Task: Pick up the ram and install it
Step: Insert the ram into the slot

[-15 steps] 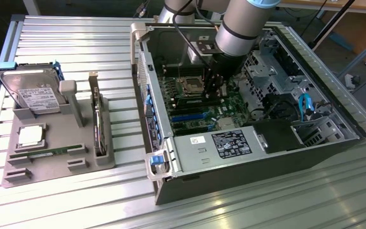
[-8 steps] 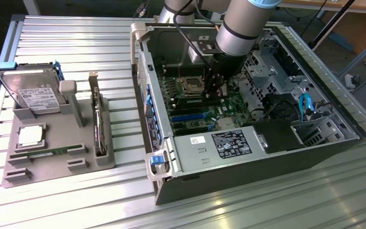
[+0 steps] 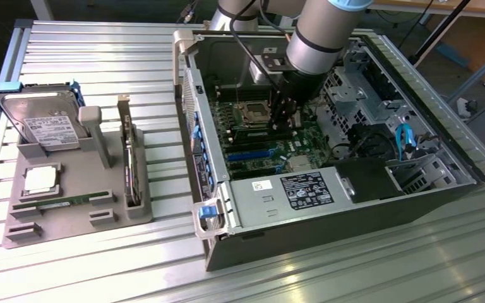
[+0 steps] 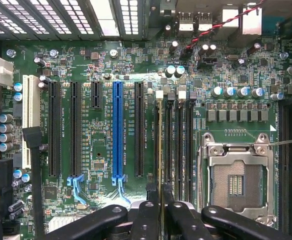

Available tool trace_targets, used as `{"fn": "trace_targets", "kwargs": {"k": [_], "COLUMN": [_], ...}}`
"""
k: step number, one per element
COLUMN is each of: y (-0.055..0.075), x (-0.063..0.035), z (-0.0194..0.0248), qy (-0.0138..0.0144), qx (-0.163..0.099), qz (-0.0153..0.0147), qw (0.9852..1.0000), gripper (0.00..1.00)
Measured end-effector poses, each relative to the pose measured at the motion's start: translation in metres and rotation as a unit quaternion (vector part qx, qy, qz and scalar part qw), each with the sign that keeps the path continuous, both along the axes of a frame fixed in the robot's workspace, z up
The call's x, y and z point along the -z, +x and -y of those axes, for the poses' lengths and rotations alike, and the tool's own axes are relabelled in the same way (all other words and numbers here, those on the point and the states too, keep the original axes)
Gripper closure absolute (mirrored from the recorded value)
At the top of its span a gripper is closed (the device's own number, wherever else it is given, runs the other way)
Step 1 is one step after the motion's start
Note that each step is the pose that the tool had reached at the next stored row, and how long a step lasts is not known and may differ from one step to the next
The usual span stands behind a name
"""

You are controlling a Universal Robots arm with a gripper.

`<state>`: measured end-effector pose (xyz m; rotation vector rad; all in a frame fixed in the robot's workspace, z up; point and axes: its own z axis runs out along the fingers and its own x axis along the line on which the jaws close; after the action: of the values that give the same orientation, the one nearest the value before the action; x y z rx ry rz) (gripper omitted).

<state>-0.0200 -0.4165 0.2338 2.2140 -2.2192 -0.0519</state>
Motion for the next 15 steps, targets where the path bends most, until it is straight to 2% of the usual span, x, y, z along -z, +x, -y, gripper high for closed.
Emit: {"fn": "trace_targets", "kwargs": {"k": [15], "y": [0.0], "x": [0.0008], "z": [0.0013], "qy": [-0.0001], "qx": [-0.001], "qz": [0.0], "qw": [1.0], "gripper": [0.87]}}
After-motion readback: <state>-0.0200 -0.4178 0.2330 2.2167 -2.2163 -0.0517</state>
